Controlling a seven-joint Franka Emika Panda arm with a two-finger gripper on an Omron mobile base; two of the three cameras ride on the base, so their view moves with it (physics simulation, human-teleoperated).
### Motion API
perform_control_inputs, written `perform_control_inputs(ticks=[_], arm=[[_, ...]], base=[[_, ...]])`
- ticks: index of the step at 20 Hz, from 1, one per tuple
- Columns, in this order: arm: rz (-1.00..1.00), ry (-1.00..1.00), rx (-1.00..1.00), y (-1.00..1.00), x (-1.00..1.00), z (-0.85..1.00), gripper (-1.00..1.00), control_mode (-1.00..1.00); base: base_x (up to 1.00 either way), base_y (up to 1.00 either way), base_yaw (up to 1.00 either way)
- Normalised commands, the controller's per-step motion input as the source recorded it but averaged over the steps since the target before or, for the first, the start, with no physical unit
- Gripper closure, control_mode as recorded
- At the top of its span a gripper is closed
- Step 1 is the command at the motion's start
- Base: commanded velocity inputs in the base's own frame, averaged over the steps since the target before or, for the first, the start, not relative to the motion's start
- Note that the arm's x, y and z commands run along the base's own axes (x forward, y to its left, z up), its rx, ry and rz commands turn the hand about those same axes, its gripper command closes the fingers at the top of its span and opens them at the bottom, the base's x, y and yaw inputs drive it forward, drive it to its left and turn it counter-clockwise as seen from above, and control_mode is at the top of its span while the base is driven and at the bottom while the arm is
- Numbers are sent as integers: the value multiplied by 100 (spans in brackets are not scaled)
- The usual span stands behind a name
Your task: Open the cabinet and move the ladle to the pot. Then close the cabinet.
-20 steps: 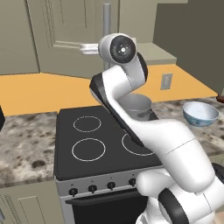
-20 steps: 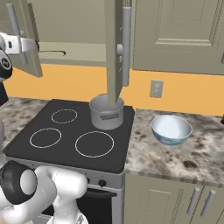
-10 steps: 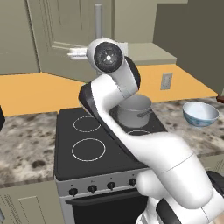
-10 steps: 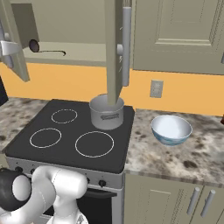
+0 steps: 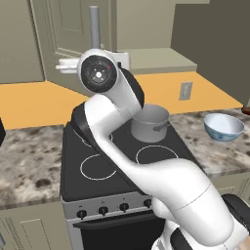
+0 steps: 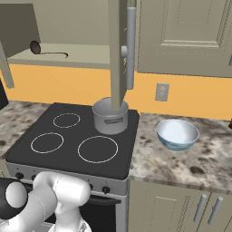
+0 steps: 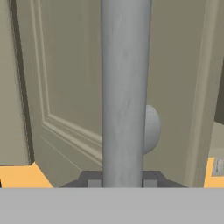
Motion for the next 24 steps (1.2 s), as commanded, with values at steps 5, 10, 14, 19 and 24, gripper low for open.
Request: perform_control_inputs(ticks=[5, 10, 14, 19, 24], arm=[[0, 0, 0, 46, -3, -34, 100, -100], [0, 0, 0, 18, 15, -43, -100, -100], [0, -5, 0, 0, 0, -19, -100, -100], [0, -14, 0, 13, -34, -6, -100, -100], [0, -15, 0, 29, -36, -16, -100, -100]], base=[[0, 0, 0], [0, 0, 0], [0, 0, 0], [0, 0, 0], [0, 0, 0]])
